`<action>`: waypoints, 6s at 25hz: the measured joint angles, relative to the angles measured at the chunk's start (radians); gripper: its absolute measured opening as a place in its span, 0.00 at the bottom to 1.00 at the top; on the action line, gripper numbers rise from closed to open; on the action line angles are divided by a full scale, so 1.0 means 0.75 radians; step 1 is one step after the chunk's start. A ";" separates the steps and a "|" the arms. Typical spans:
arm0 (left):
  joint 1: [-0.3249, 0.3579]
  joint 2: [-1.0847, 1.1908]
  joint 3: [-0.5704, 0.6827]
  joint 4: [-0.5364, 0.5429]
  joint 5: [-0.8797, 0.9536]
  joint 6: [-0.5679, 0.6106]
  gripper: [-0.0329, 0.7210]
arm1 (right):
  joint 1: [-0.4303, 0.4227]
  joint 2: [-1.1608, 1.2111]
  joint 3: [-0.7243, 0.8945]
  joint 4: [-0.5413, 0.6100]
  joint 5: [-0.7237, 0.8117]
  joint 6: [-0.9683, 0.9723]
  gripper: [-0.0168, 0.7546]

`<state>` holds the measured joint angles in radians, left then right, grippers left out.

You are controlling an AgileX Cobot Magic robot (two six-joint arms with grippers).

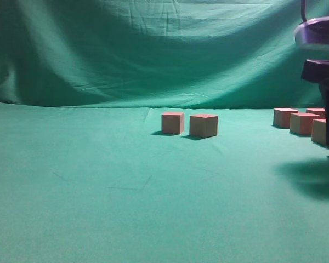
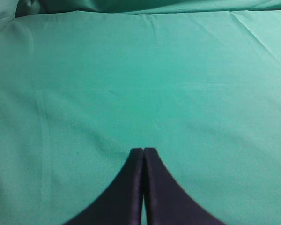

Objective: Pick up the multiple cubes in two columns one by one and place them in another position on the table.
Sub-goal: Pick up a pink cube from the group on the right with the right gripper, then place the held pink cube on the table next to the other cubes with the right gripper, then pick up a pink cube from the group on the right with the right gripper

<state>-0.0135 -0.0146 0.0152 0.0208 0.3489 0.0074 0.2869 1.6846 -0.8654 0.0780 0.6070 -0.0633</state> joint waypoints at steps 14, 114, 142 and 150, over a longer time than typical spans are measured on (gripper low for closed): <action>0.000 0.000 0.000 0.000 0.000 0.000 0.04 | 0.046 0.023 -0.199 0.003 0.266 -0.003 0.39; 0.000 0.000 0.000 0.000 0.000 0.000 0.04 | 0.574 0.489 -2.079 -0.422 0.874 0.256 0.71; 0.000 0.000 0.000 0.000 0.000 0.000 0.04 | -0.062 -0.475 -0.214 -0.351 0.693 0.478 0.71; 0.000 0.000 0.000 0.000 0.000 0.000 0.04 | -0.110 -0.361 -0.103 -0.206 0.532 0.312 0.71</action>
<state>-0.0135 -0.0146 0.0152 0.0208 0.3489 0.0074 0.2041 1.4139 -0.9425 -0.0766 1.0057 0.1704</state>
